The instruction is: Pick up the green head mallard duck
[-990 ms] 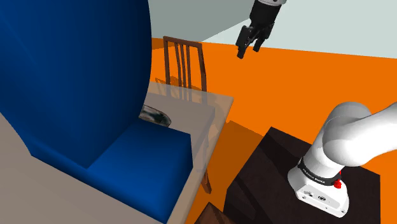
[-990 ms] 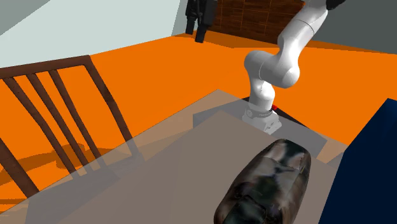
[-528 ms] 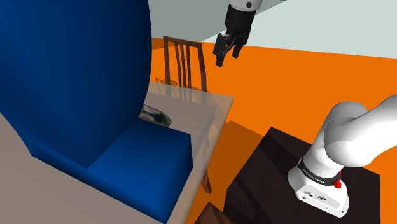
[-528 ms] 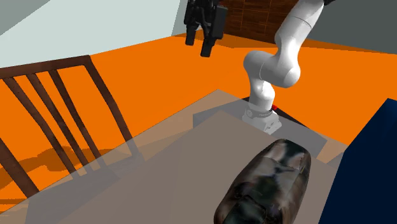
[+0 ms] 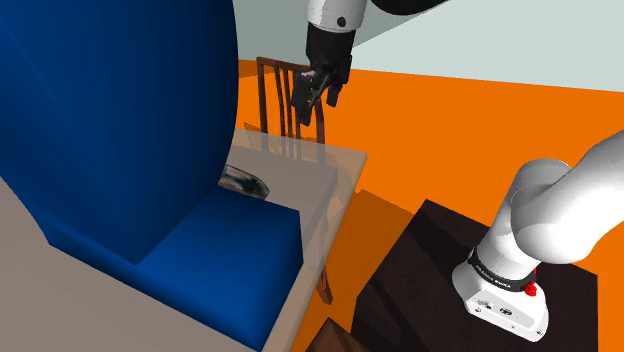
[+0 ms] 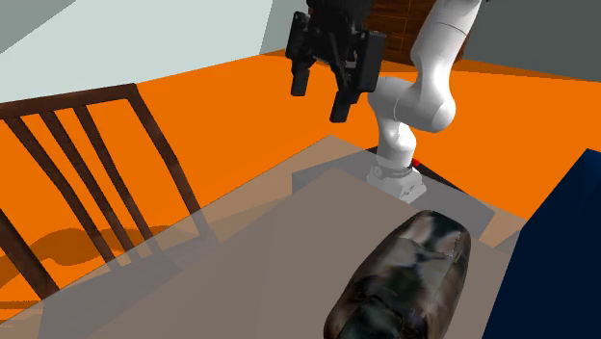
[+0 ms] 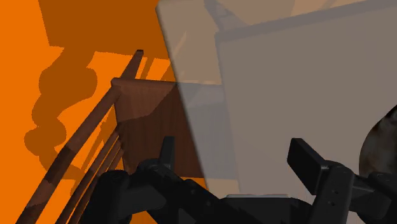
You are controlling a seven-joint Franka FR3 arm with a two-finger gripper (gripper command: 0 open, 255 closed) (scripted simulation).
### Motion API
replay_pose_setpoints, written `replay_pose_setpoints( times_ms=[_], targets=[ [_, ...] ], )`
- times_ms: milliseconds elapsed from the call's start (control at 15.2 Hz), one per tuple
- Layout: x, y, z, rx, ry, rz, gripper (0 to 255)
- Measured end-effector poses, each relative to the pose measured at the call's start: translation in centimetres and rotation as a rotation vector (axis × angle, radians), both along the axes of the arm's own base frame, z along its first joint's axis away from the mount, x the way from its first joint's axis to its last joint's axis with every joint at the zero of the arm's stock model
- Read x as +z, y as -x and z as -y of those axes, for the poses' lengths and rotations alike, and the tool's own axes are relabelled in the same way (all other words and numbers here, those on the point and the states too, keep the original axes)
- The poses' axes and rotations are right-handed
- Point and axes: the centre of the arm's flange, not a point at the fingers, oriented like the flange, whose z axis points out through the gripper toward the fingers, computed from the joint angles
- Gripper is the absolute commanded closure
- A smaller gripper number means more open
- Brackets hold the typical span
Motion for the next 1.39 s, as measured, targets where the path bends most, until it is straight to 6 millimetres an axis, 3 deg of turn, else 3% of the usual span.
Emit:
replay_pose_setpoints(
  times_ms=[330, 990, 1386],
  targets=[
    [-0.8, -1.4, -6.3, 0.077, 0.007, -0.014, 0],
    [-2.0, -1.8, -19.1, 0.232, 0.02, -0.041, 0],
    [-3.2, -2.4, -19.8, 0.231, 0.021, -0.02, 0]
  ],
)
